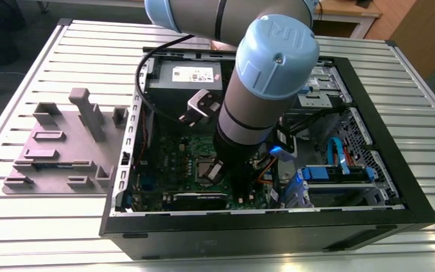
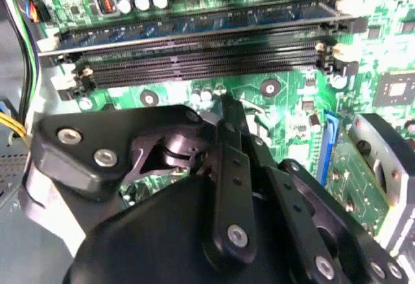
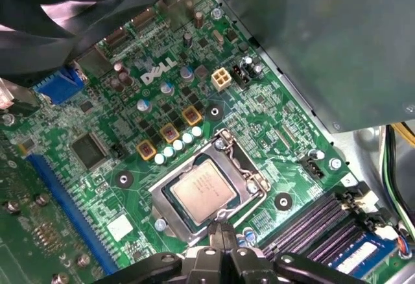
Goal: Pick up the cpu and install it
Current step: 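Install the first cpu locking lever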
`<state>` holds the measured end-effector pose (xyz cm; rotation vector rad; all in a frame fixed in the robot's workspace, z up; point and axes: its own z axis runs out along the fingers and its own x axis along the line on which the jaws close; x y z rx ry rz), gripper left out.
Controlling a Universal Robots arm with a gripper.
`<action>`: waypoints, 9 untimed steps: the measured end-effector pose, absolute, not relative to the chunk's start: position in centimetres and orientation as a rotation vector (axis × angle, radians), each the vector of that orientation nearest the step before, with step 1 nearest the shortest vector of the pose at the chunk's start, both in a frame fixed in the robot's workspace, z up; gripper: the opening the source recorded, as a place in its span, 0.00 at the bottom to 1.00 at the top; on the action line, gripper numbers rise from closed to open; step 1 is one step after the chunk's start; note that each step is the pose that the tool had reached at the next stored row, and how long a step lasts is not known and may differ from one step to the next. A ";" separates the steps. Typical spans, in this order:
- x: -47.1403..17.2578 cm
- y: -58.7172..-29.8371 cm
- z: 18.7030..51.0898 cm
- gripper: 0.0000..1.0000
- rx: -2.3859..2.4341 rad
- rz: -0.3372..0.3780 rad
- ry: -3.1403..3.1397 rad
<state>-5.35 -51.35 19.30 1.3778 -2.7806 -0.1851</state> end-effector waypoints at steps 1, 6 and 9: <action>-5.4 -51.4 19.3 0.11 1.378 -0.185 -2.781; -5.6 -51.7 19.3 0.11 1.380 -0.183 -2.784; -5.8 -52.0 19.3 0.11 1.381 -0.181 -2.785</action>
